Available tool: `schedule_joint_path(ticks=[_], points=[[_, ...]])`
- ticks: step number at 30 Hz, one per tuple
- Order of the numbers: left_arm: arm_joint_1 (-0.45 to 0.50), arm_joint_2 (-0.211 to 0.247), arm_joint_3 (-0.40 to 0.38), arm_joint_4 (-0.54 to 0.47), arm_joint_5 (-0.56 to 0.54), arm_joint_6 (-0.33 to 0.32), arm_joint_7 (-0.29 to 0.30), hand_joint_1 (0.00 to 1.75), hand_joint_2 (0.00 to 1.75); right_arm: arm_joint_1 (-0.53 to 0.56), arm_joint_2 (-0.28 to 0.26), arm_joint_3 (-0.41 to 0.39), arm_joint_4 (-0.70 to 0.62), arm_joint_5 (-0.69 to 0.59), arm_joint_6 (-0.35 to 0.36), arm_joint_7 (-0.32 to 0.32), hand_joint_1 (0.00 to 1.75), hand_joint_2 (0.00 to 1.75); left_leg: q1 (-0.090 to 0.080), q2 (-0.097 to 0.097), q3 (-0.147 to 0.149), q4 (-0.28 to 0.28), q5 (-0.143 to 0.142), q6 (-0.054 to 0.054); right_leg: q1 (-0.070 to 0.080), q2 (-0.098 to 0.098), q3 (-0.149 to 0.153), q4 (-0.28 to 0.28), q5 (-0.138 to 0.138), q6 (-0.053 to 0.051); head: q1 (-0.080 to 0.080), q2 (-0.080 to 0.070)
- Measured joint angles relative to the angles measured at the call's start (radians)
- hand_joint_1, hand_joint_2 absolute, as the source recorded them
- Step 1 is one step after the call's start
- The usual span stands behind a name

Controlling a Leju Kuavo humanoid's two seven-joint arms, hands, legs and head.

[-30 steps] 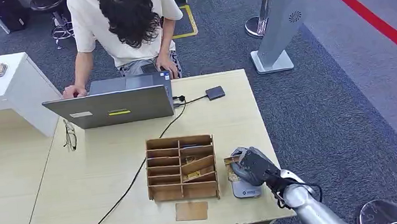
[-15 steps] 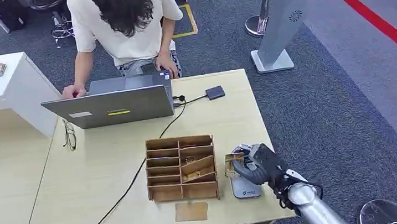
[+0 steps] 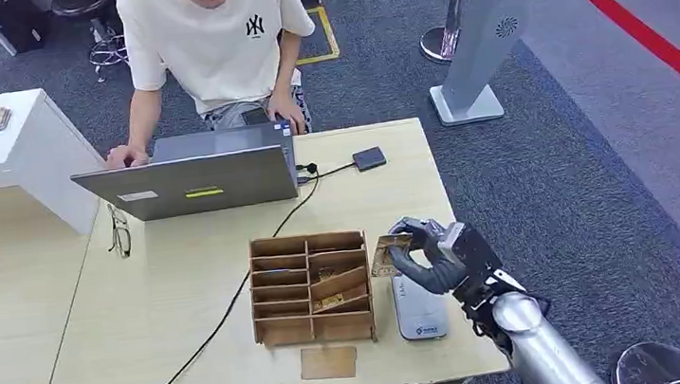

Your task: Pass the card to the sensor for recognition and then transmit it.

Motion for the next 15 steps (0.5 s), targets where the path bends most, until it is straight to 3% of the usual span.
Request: schedule_joint_path(ticks=[6,15], points=[[-0.005,0.003,0.0,0.005,-0.023,0.003,-0.013,0.0,0.0,-0.063,0.005,0.054,-0.037,0.034,0.027,-0.004,1.75,1.75,0.0,0.0,0.0,0.0,0.0,0.0,0.0,0.0,0.0,0.0,0.0,0.0,0.0,0.0],[-0.018,0.043,-0.003,0.075,-0.058,0.047,-0.05,0.0,0.0,-0.249,0.043,0.173,-0.03,0.03,0.038,0.032,1.75,1.75,0.0,0.001,0.0,0.0,0.001,-0.001,0.0,0.001,-0.001,0.001,0.0,0.0,0.0,0.0]])
